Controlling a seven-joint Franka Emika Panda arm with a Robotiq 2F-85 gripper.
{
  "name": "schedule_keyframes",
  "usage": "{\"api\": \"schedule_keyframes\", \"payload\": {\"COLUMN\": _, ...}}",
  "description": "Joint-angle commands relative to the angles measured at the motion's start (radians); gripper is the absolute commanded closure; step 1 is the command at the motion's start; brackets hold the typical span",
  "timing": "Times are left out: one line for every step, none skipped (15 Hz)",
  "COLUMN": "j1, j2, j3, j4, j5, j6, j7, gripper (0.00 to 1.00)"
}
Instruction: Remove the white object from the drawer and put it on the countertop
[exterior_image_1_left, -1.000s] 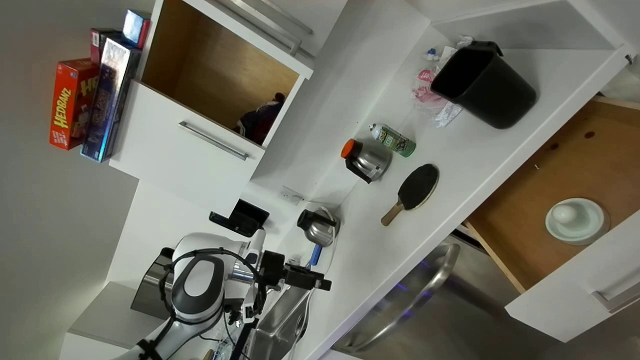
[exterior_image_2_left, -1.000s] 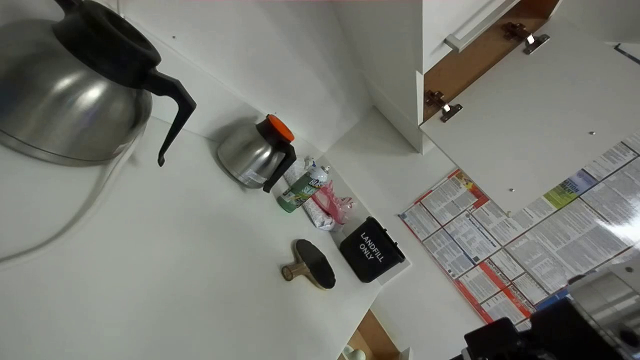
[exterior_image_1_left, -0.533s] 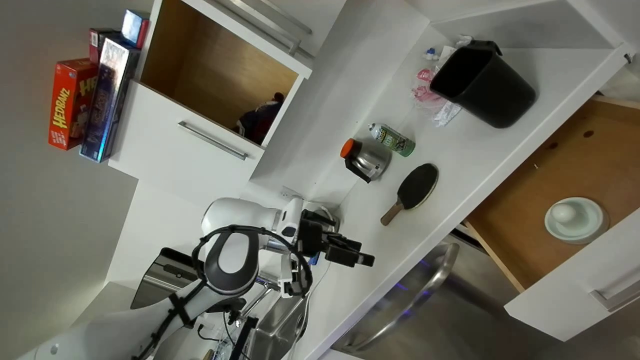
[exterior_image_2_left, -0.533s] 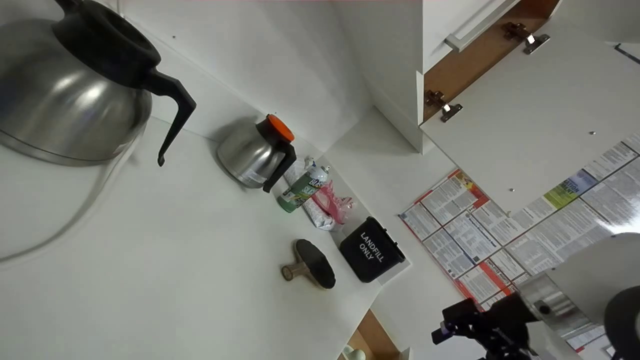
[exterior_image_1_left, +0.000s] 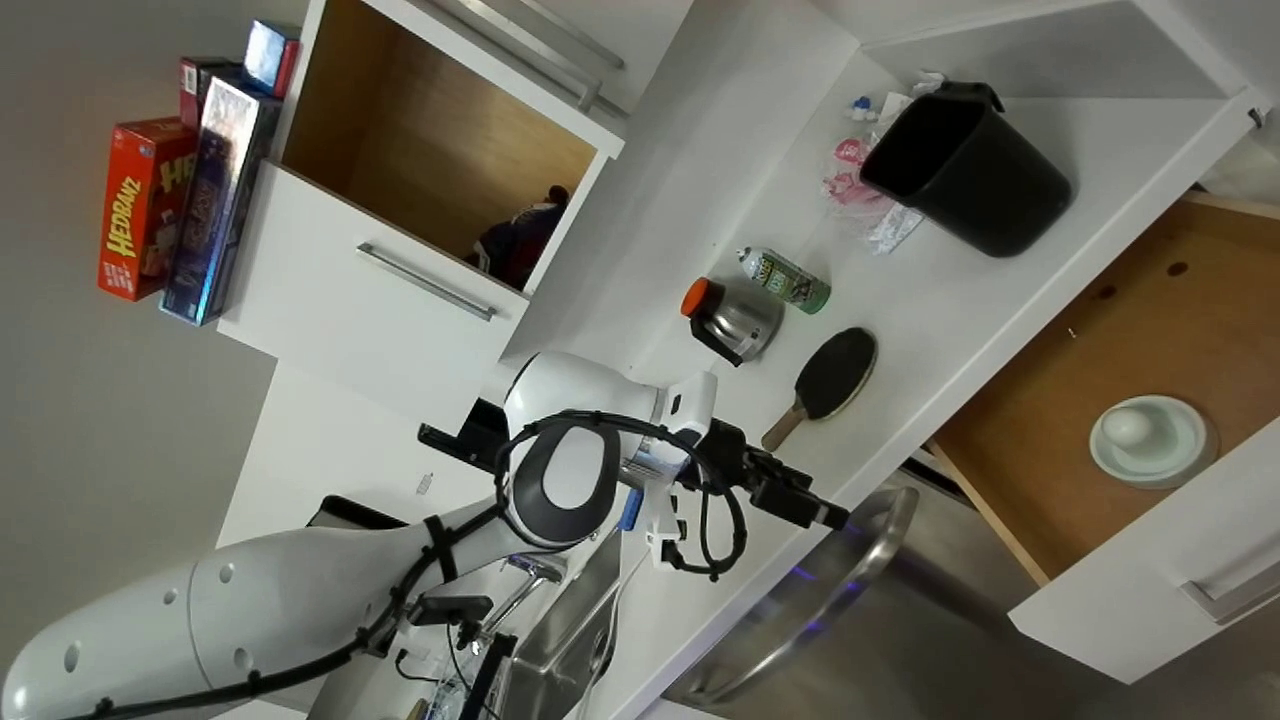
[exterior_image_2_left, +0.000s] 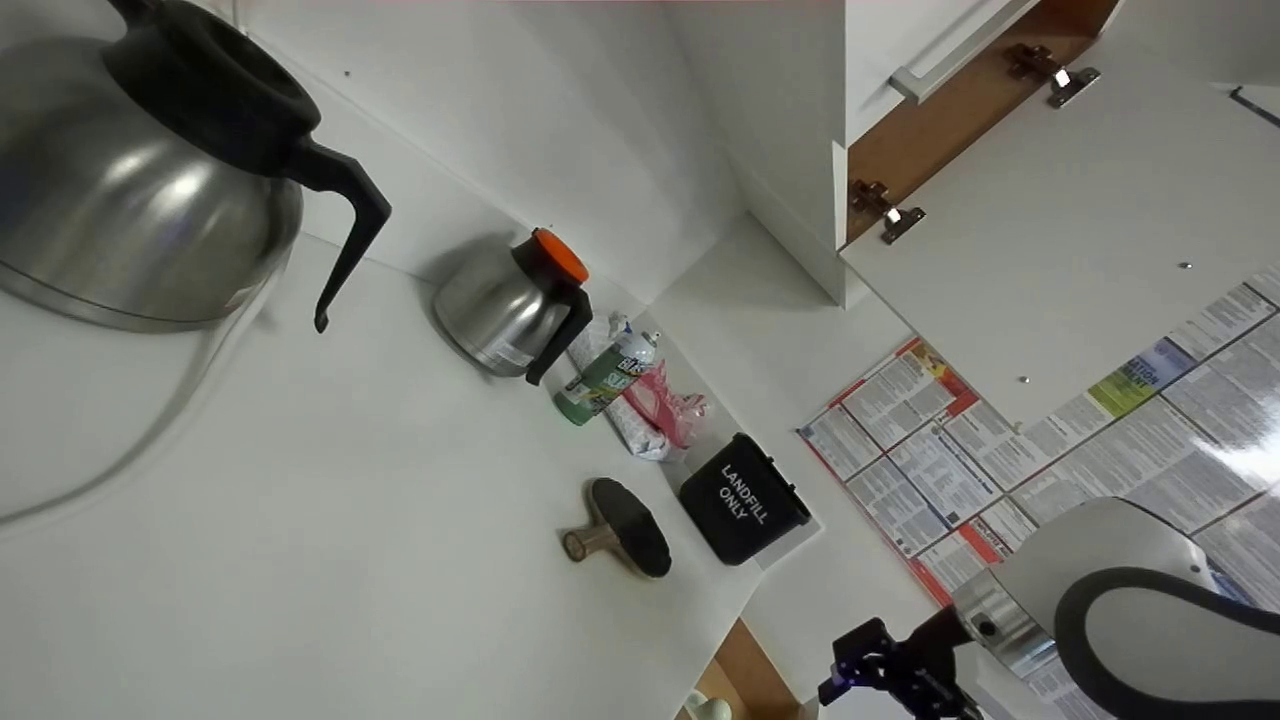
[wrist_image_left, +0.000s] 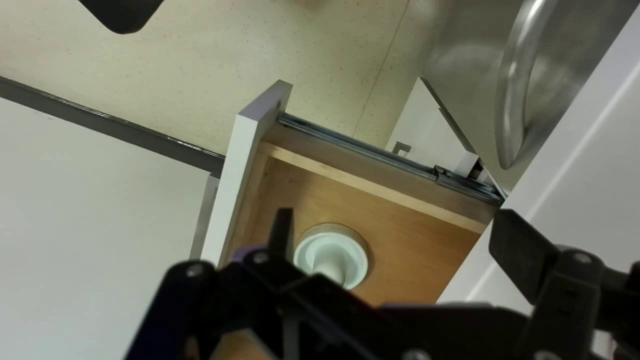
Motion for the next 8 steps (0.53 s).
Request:
{"api": "schedule_keyframes", "payload": {"j1": 0.029, "j2": 0.002, "j3": -0.029, "j4": 0.004, "j5": -0.01, "j6": -0.003, "j7": 0.007, "gripper": 0.0}}
{"api": "schedule_keyframes", "payload": {"j1": 0.029, "j2": 0.001, "j3": -0.029, "j4": 0.005, "j5": -0.01, "j6": -0.003, "j7": 0.007, "gripper": 0.0}}
{"api": "schedule_keyframes", "payload": {"j1": 0.029, "j2": 0.001, "j3": -0.029, "j4": 0.005, "j5": -0.01, "j6": -0.003, "j7": 0.007, "gripper": 0.0}}
{"api": "schedule_keyframes", "payload": {"j1": 0.018, "j2": 0.03, "j3": -0.027, "j4": 0.023, "j5": -0.033, "j6": 0.02, "j7": 0.046, "gripper": 0.0}}
{"api": "schedule_keyframes", "payload": {"j1": 0.013, "j2": 0.065, "j3": -0.034, "j4": 0.048, "j5": -0.035, "j6": 0.033, "j7": 0.058, "gripper": 0.0}}
{"api": "schedule_keyframes", "payload": {"j1": 0.005, "j2": 0.092, "j3": -0.035, "j4": 0.067, "j5": -0.055, "j6": 0.045, "j7": 0.097, "gripper": 0.0}}
{"api": "schedule_keyframes", "payload": {"j1": 0.007, "j2": 0.13, "j3": -0.048, "j4": 0.088, "j5": -0.049, "j6": 0.086, "j7": 0.123, "gripper": 0.0}}
{"api": "schedule_keyframes", "payload": {"j1": 0.006, "j2": 0.164, "j3": -0.057, "j4": 0.109, "j5": -0.064, "j6": 0.118, "j7": 0.156, "gripper": 0.0}}
